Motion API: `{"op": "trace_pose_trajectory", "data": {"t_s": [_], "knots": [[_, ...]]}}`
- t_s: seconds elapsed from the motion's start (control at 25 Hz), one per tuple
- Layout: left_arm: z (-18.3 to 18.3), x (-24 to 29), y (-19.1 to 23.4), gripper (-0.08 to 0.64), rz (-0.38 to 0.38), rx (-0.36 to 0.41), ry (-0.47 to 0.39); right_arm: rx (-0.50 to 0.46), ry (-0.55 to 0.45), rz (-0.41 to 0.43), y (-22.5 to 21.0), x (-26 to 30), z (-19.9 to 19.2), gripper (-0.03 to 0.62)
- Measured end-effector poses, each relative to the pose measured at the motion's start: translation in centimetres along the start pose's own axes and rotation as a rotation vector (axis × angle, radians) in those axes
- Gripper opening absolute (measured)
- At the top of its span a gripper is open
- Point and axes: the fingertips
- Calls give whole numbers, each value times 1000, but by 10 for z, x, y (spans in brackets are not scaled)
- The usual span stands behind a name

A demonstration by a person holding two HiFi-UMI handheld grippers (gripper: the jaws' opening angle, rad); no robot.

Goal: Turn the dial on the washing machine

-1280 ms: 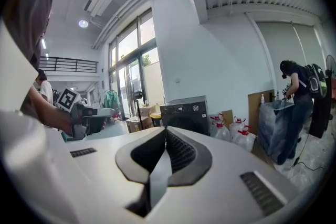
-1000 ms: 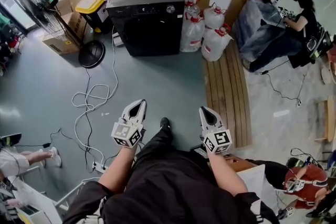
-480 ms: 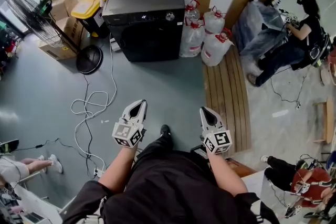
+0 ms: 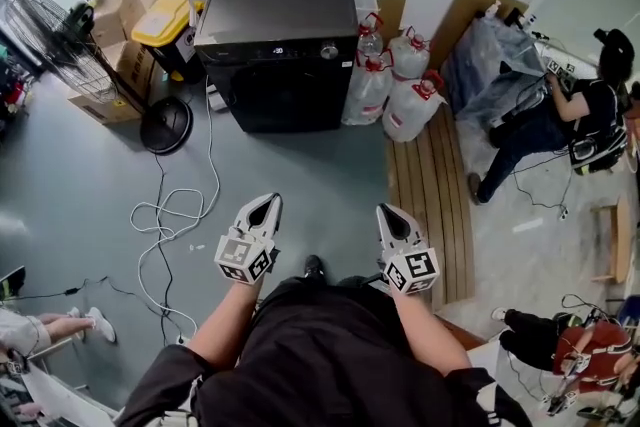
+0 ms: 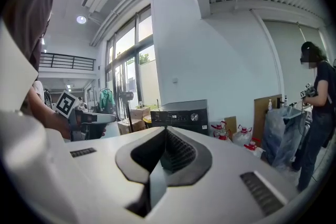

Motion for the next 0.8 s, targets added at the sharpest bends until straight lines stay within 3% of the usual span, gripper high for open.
{"op": "trace_pose_trajectory", "data": {"t_s": [0.4, 0.8], "knots": [[6, 15, 34, 15, 10, -26, -23, -18, -1, 10, 4, 27, 13, 21], [9, 66, 55, 15, 38, -37, -16, -2, 6, 41, -32, 76, 31, 23]]}}
Point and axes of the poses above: the fingertips, and each gripper's own axes: x forward along the fingers, y to its left, z out of its top, and after that the axes turned 14 degrees about x, right-handed
